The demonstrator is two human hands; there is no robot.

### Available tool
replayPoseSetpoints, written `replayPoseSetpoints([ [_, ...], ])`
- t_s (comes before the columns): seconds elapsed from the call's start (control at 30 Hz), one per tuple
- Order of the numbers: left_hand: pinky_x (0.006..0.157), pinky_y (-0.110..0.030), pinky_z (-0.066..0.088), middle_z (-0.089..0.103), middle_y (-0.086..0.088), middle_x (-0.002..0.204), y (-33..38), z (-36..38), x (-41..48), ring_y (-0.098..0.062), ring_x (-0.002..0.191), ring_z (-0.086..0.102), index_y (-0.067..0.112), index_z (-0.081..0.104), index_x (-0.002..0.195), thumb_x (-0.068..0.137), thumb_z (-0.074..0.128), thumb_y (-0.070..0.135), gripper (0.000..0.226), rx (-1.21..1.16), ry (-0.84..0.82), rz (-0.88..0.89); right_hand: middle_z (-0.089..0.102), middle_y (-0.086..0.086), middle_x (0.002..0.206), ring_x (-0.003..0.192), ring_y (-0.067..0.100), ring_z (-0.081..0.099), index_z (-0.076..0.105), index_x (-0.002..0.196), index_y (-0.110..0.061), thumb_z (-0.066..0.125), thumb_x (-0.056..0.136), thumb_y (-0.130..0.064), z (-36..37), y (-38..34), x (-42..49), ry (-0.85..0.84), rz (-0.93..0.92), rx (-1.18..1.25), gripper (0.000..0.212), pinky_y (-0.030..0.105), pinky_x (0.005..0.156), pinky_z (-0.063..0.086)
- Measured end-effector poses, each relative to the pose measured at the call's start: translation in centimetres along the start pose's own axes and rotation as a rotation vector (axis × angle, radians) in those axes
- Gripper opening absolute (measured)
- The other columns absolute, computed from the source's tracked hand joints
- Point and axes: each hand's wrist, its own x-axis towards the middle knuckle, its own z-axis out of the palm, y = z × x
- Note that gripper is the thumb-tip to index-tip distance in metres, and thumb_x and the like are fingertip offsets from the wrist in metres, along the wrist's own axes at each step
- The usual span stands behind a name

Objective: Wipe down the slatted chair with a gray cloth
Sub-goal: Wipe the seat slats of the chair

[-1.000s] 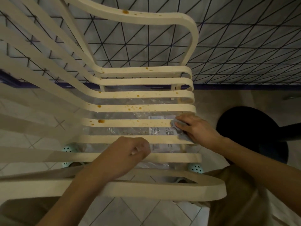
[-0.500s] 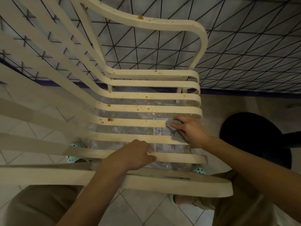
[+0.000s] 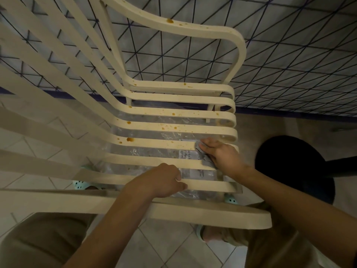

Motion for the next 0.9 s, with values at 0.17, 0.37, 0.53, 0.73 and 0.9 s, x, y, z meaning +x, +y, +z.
replayPoseSetpoints([
  [0.17,0.097,-0.035,0.044,0.057,-0.007,0.128,0.3,-0.1,0.0,-0.022,0.113,0.054,0.013,0.056,0.13,0.094,0.054,0.045,0.048,-0.009,-0.024,-0.019,0.051,0.006,0.142,0.126,0.031,0.053,0.054,0.136,-0.018,0.071,0.083,-0.01,1.2,-2.5,2.4,0.0,-0.114,-0.072,0.056,0.043,0.077,0.057],
  [0.37,0.096,-0.032,0.044,0.058,-0.005,0.128,0.0,0.0,0.1,-0.02,0.113,0.055,0.014,0.057,0.13,0.093,0.054,0.047,0.049,-0.044,-0.004,-0.016,0.046,0.001,0.146,0.132,0.022,0.047,0.05,0.138,-0.024,0.068,0.087,-0.013,0.6,-0.1,1.4,-0.031,-0.194,-0.05,0.056,0.039,0.092,0.054],
  [0.53,0.095,-0.031,0.045,0.059,-0.006,0.126,-0.3,0.1,0.3,-0.021,0.111,0.055,0.014,0.058,0.128,0.092,0.056,0.047,0.049,-0.043,0.008,-0.017,0.044,-0.002,0.148,0.134,0.021,0.045,0.05,0.139,-0.025,0.062,0.09,-0.01,-1.0,3.2,-1.2,-0.047,-0.151,0.02,0.052,0.044,0.104,0.045],
  [0.73,0.095,-0.034,0.046,0.059,-0.008,0.128,-0.1,0.1,0.0,-0.023,0.113,0.056,0.012,0.056,0.131,0.092,0.057,0.045,0.051,-0.032,0.021,0.001,0.055,0.005,0.138,0.121,0.026,0.057,0.057,0.132,-0.021,0.065,0.088,-0.014,-0.7,2.9,-1.8,0.096,-0.064,0.068,0.045,0.043,0.1,0.049],
  [0.9,0.094,-0.033,0.046,0.058,-0.008,0.129,-0.6,0.0,0.0,-0.024,0.113,0.056,0.013,0.055,0.132,0.093,0.056,0.045,0.051,-0.017,0.029,0.004,0.052,0.007,0.14,0.12,0.028,0.057,0.05,0.138,-0.021,0.047,0.098,-0.029,0.8,0.6,-0.1,0.088,0.023,0.033,0.042,0.037,0.099,0.048],
])
